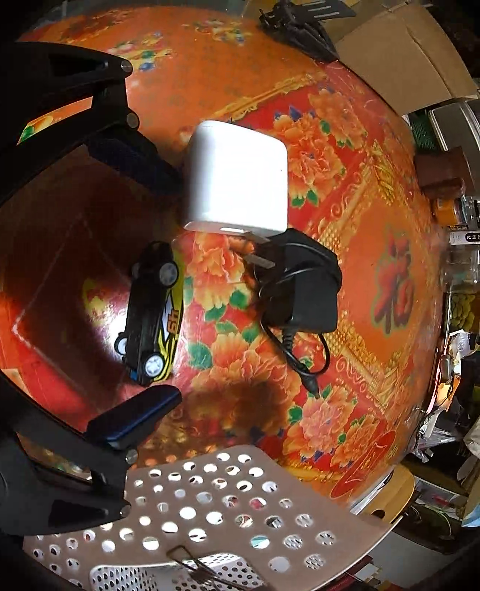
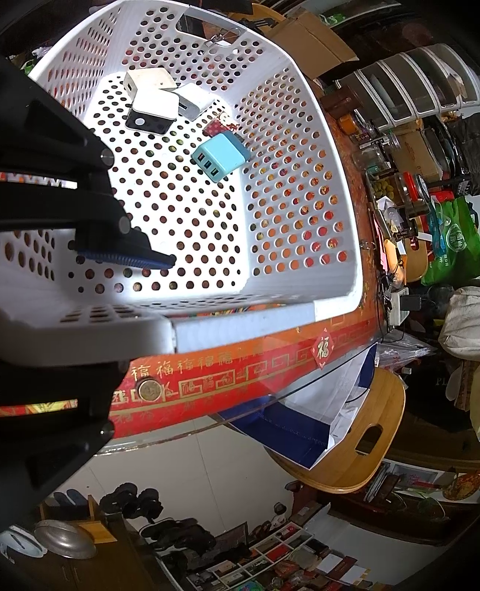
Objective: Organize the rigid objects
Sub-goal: 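Grasp the black-and-yellow toy car with the left gripper, then carry the toy car into the basket and open the left gripper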
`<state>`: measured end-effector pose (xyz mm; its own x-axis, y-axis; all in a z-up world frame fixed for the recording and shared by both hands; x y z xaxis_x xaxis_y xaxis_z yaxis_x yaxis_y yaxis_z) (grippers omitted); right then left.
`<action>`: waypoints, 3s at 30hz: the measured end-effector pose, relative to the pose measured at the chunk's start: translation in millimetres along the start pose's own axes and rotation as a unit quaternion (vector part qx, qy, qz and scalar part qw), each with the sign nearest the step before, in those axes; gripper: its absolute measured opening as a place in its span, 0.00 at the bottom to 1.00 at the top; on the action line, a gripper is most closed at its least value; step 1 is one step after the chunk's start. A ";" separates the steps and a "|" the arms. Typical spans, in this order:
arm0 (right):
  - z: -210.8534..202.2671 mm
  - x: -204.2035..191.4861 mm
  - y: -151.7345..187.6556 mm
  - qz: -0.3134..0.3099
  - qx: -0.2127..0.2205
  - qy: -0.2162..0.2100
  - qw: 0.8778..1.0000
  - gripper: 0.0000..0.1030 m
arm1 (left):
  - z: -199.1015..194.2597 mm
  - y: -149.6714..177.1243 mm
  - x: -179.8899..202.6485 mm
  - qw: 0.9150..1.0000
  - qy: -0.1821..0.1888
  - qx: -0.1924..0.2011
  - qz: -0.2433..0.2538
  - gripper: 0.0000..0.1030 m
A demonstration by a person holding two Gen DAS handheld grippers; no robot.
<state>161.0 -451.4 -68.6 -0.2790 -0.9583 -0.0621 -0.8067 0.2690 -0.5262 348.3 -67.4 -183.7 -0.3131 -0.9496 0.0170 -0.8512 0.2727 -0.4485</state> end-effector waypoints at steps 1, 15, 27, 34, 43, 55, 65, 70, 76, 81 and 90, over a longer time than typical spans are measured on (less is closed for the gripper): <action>0.0 0.0 -0.1 0.000 0.000 0.000 1.000 0.26 | -1.9 1.4 0.5 1.000 -0.014 0.002 0.003 0.90; -0.3 0.1 0.5 -0.001 0.000 -0.002 1.000 0.25 | -73.0 0.7 -8.5 0.992 -0.074 0.106 0.017 0.61; 0.2 -0.7 1.1 -0.003 -0.001 -0.001 1.000 0.26 | -152.5 -36.4 -4.6 0.977 -0.132 0.160 0.055 0.61; 0.6 -1.3 1.8 -0.004 0.000 -0.002 1.000 0.26 | -188.3 -59.7 52.2 0.967 -0.133 0.183 0.118 0.61; 1.2 -3.1 2.5 -0.006 0.000 -0.005 1.000 0.27 | -180.8 -79.6 141.2 0.957 -0.131 0.160 0.201 0.61; 0.1 -4.0 0.7 -0.009 0.001 -0.011 1.000 0.27 | -131.8 -79.4 196.6 0.946 -0.153 0.096 0.270 0.61; 0.2 -3.9 -0.1 -0.010 0.001 -0.012 1.000 0.27 | -57.5 -70.3 237.1 0.930 -0.132 -0.052 0.339 0.62; 0.1 -3.9 0.0 -0.011 0.001 -0.012 1.000 0.27 | -33.4 -64.0 252.5 0.923 -0.119 -0.093 0.353 0.62; 0.1 -4.0 0.2 -0.010 0.001 -0.012 1.000 0.27 | -23.1 -62.7 257.8 0.923 -0.109 -0.111 0.352 0.62; 0.6 -4.2 0.9 -0.011 -0.001 -0.011 1.000 0.27 | -20.7 -68.8 251.2 0.927 -0.078 -0.115 0.348 0.71; 1.5 -4.5 2.1 -0.013 -0.005 -0.008 1.000 0.27 | -139.7 -79.9 130.4 0.976 -0.029 0.062 0.206 1.00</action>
<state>161.3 -446.7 -70.8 -0.2493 -0.9665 -0.0608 -0.8192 0.2439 -0.5190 316.6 -191.4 -20.8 -0.5900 -0.7721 -0.2363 -0.6002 0.6151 -0.5112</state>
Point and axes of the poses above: each gripper's, at about its wrist camera, not at the fingertips, and z roughly the way its jaws point, x to its right, y to its underside, the point moved 4 cm from there along z, roughly the way its jaws point, and after that the axes turned 6 degrees about z, right-handed, at the moved point
